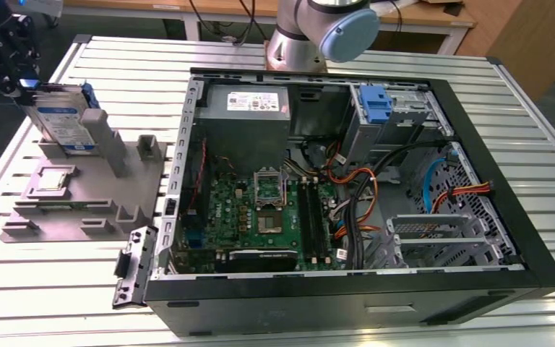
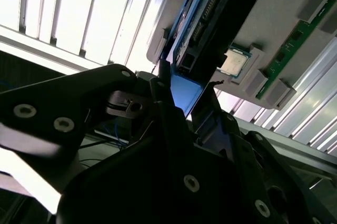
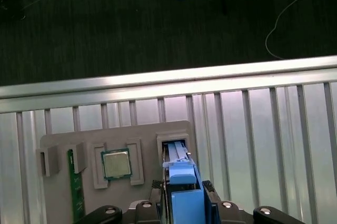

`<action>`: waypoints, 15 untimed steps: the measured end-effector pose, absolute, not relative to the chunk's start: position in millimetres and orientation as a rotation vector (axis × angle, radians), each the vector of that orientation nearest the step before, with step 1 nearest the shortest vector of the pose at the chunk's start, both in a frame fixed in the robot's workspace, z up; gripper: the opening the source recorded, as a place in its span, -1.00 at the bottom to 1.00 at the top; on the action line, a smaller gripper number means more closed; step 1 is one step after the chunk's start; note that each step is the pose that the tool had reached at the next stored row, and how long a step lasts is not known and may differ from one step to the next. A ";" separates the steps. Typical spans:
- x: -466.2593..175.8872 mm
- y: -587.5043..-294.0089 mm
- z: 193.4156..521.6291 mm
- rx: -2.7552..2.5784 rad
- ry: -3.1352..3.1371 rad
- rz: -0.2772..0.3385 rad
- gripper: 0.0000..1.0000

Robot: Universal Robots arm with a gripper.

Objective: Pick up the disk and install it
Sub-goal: 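Pick up the disk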

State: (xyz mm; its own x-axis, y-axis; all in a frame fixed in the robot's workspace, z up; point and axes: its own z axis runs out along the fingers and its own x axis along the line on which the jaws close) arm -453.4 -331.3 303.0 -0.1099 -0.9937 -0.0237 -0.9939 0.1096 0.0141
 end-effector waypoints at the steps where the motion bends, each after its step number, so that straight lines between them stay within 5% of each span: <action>1: -453.5 -330.7 302.4 -2.090 2.334 0.042 -0.16; 15: -454.2 -326.9 296.8 -2.123 2.301 0.045 -0.16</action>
State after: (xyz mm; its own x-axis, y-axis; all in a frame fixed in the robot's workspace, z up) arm -454.2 -326.9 296.8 -0.0804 -0.9964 -0.0270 -0.9967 0.0800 0.0144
